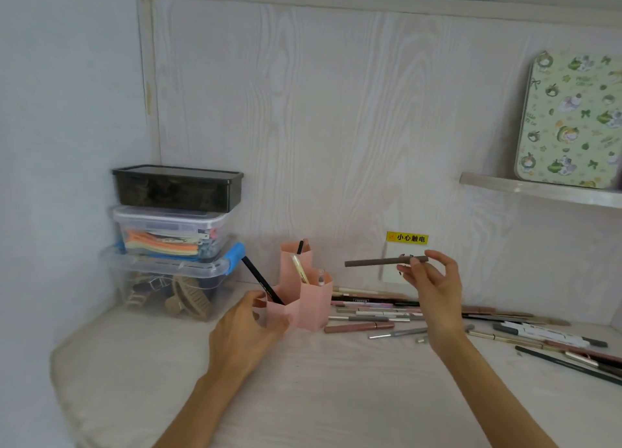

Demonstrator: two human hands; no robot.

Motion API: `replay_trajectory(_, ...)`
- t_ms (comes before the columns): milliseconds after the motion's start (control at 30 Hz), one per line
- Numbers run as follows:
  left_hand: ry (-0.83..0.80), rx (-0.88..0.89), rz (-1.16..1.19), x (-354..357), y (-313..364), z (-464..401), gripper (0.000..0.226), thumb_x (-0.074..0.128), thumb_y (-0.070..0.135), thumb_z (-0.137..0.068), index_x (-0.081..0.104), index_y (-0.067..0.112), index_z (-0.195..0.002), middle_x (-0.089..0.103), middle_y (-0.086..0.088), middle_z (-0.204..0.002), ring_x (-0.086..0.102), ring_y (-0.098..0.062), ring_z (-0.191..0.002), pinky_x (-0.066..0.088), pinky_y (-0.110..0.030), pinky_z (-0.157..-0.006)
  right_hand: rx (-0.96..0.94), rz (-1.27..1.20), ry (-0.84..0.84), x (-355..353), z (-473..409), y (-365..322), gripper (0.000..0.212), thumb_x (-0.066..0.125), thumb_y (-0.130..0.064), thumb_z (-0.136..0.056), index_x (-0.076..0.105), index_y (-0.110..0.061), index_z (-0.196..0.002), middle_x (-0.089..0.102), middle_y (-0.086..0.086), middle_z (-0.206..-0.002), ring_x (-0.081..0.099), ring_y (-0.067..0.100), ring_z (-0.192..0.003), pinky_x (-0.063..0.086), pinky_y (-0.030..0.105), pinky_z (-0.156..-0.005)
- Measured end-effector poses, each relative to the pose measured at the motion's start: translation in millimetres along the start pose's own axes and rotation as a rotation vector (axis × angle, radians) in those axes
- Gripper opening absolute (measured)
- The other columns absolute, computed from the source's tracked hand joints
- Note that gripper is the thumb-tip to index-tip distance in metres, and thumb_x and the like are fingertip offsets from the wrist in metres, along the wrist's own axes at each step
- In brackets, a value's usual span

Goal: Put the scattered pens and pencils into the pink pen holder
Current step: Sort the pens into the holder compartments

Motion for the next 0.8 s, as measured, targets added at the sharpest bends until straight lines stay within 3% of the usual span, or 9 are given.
replay_trajectory(100, -0.007, 0.009, 0.037, -3, 3, 1, 0.061, 0.062, 0.070, -0.061, 0.049, 0.040, -0.112, 0.060, 0.017, -0.104, 0.053, -0.005, -0.081, 0.037, -0.024, -0.061, -0.156, -0.002, 0.016, 39, -5, -34, 0.020, 0.056, -0.012, -0.091, 0.043, -0.017, -0.106, 0.069, 0.008, -0.087, 0.069, 0.002, -0.073, 0.052, 0.010, -0.070)
replay_trajectory(300, -0.009, 0.036, 0.054, -3, 10, 5, 0.055, 0.064, 0.065, -0.065, 0.054, 0.032, -0.109, 0.060, 0.013, -0.106, 0.054, -0.008, -0.088, 0.042, -0.026, -0.068, -0.504, 0.483, -0.131, 137, 0, -72, 0.018, 0.062, -0.025, -0.088, 0.050, -0.023, -0.101, 0.071, -0.007, -0.079, 0.066, 0.011, -0.077, 0.047, 0.025, -0.070)
replay_trajectory(433, -0.010, 0.038, 0.039, -2, 10, 6, 0.057, 0.064, 0.064, -0.069, 0.052, 0.030, -0.113, 0.061, 0.010, -0.112, 0.058, -0.012, -0.096, 0.047, -0.026, -0.075, -0.614, 0.831, -0.342, 187, 5, -55, 0.015, 0.061, -0.034, -0.087, 0.057, -0.026, -0.099, 0.074, -0.006, -0.086, 0.053, -0.002, -0.054, 0.037, 0.017, -0.053)
replay_trajectory(500, -0.007, 0.029, 0.031, -3, 9, 5, 0.059, 0.064, 0.065, -0.069, 0.051, 0.030, -0.115, 0.061, 0.010, -0.114, 0.059, -0.012, -0.098, 0.049, -0.026, -0.078, -0.629, 0.943, -0.439, 200, 6, -43, 0.013, 0.061, -0.033, -0.086, 0.065, -0.025, -0.095, 0.074, -0.007, -0.087, 0.062, 0.004, -0.069, 0.045, 0.020, -0.062)
replay_trajectory(533, -0.008, 0.028, 0.028, -3, 9, 5, 0.060, 0.063, 0.065, -0.070, 0.051, 0.030, -0.116, 0.060, 0.010, -0.115, 0.059, -0.012, -0.099, 0.049, -0.026, -0.078, -0.639, 1.009, -0.493, 204, 6, -36, 0.015, 0.061, -0.034, -0.086, 0.069, -0.025, -0.094, 0.074, -0.006, -0.091, 0.064, 0.010, -0.085, 0.048, 0.026, -0.075)
replay_trajectory(567, -0.007, 0.026, 0.027, -3, 9, 5, 0.060, 0.063, 0.065, -0.070, 0.051, 0.030, -0.116, 0.060, 0.010, -0.115, 0.059, -0.012, -0.099, 0.049, -0.026, -0.078, -0.642, 1.090, -0.556, 207, 7, -27, 0.017, 0.060, -0.034, -0.086, 0.071, -0.025, -0.095, 0.073, -0.006, -0.099, 0.059, 0.015, -0.101, 0.044, 0.031, -0.088)
replay_trajectory(633, -0.012, 0.026, 0.022, -3, 9, 5, 0.059, 0.063, 0.065, -0.070, 0.050, 0.030, -0.116, 0.060, 0.010, -0.115, 0.058, -0.012, -0.100, 0.049, -0.026, -0.079, -0.612, 1.202, -0.670, 209, 9, -10, 0.022, 0.053, -0.033, -0.089, 0.071, -0.029, -0.102, 0.066, -0.004, -0.116, 0.043, 0.021, -0.122, 0.030, 0.037, -0.101)
replay_trajectory(733, 0.001, 0.015, 0.023, -7, 10, 5, 0.056, 0.065, 0.065, -0.066, 0.046, 0.030, -0.105, 0.059, 0.011, -0.105, 0.058, -0.013, -0.096, 0.047, -0.026, -0.072, -0.581, 1.164, -0.723, 205, 11, -6, 0.027, 0.047, -0.030, -0.091, 0.066, -0.034, -0.111, 0.059, -0.003, -0.126, 0.037, 0.020, -0.127, 0.024, 0.038, -0.105)
replay_trajectory(800, 0.052, 0.029, 0.021, -15, 12, 7, 0.052, 0.068, 0.064, -0.062, 0.039, 0.030, -0.088, 0.054, 0.013, -0.087, 0.054, -0.013, -0.081, 0.038, -0.025, -0.062, -0.609, 1.062, -0.676, 193, 12, -17, 0.027, 0.052, -0.032, -0.090, 0.064, -0.031, -0.114, 0.060, -0.003, -0.123, 0.041, 0.018, -0.124, 0.027, 0.037, -0.106)
Point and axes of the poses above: each hand's wrist, its own z-axis away from the middle knuckle, its own x-axis out of the palm, y = z × x, the point moved 8 cm from there along -z, towards the middle knuckle
